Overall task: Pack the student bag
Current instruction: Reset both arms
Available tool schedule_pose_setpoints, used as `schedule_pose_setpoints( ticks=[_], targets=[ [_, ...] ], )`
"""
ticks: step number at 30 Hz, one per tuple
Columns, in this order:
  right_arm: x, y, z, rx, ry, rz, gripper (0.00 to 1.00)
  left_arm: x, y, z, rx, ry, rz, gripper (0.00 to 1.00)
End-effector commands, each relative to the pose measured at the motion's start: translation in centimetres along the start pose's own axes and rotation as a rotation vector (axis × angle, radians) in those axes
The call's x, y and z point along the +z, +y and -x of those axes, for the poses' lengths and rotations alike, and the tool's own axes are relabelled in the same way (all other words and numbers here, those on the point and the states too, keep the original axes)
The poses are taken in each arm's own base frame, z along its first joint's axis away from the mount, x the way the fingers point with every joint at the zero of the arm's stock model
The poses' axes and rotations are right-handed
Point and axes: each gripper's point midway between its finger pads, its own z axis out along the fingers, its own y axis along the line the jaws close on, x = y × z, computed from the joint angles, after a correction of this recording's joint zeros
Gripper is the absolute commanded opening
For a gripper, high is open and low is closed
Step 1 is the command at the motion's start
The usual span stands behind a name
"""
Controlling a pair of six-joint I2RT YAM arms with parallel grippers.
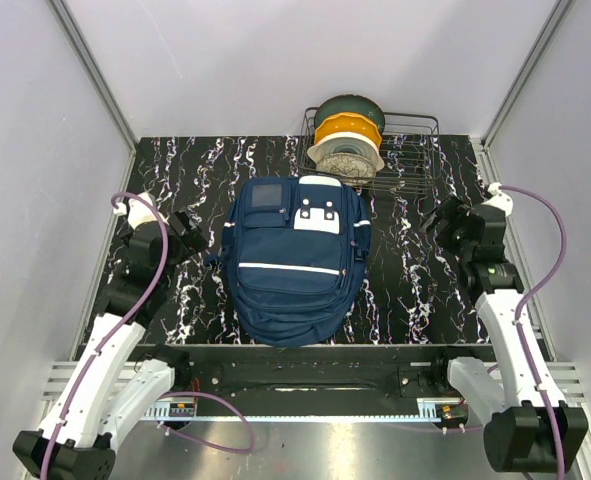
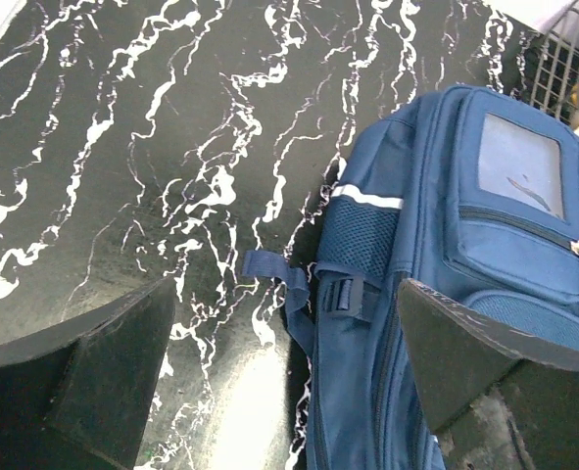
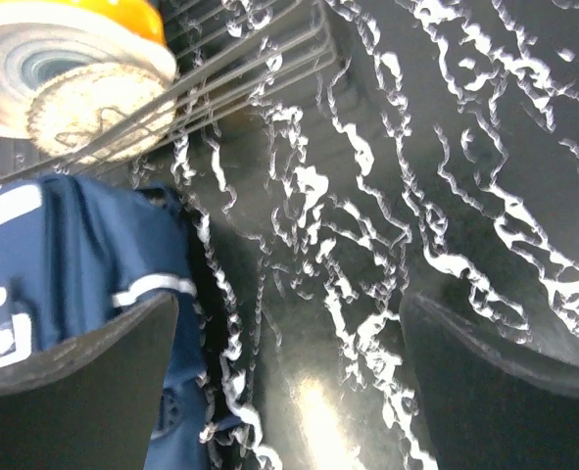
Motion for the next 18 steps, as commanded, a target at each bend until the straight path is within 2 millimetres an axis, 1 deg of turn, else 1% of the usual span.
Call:
schedule_pose_setpoints(
  ticks=[1,2,3,4,5,7,8,9,10,11,12,13,15,16,17,18],
  targets=[
    [1.0,-2.2,2.0,-0.124,-0.245,-0.106,1.00,0.8,1.0,2.0,0.009,-0.108,0.072,0.99],
    [0.9,-2.5,2.3,-0.151,-0.283,-0.103,1.00,1.1,1.4,1.9,0.021,-0.106,0.097,0.99],
    [1.7,-4.0,0.6,-0.156,-0.279,-0.130,1.00,1.3,1.6,1.8,0.031,-0.102,0.112,0.99],
    [1.6,-3.1,2.2,-0.141,-0.372,-0.088,1.00,1.4,1.7,1.8,0.021,-0.099,0.124,0.99],
    [1.9,-3.2,1.9,-0.182,-0.372,-0.080,1.00,1.7,1.5,1.5,0.023,-0.086,0.124,0.99],
    [2.4,-3.5,1.7,-0.197,-0.368,-0.092,1.00,2.0,1.0,1.5,0.029,-0.076,0.101,0.99],
    [3.3,-4.0,0.9,-0.230,-0.333,-0.117,1.00,2.1,0.6,1.2,0.031,-0.061,0.085,0.99],
    [3.8,-4.2,0.7,-0.242,-0.322,-0.129,1.00,2.2,0.5,1.1,0.033,-0.055,0.080,0.99],
    [4.3,-4.3,1.0,-0.239,-0.333,-0.137,1.00,2.3,0.5,1.0,0.028,-0.052,0.079,0.99],
    [5.1,-5.0,0.5,-0.243,-0.323,-0.167,1.00,2.3,0.4,1.0,0.028,-0.051,0.073,0.99],
    [5.4,-5.5,-0.1,-0.239,-0.325,-0.176,1.00,2.2,0.5,0.8,0.027,-0.049,0.079,0.99],
    [5.5,-4.9,1.0,-0.225,-0.386,-0.154,1.00,2.2,0.7,0.7,0.024,-0.045,0.086,0.99],
    [6.0,-5.6,0.4,-0.235,-0.394,-0.169,1.00,2.0,0.7,0.5,0.025,-0.042,0.078,0.99],
    [6.1,-5.3,1.0,-0.230,-0.435,-0.154,1.00,1.9,0.8,0.4,0.022,-0.042,0.074,0.99],
    [6.8,-6.4,-0.2,-0.255,-0.415,-0.184,1.00,1.7,1.0,0.4,0.009,-0.053,0.082,0.99],
    [7.0,-6.8,-0.4,-0.260,-0.423,-0.192,1.00,1.6,1.2,0.4,-0.007,-0.060,0.089,0.99]
  ],
)
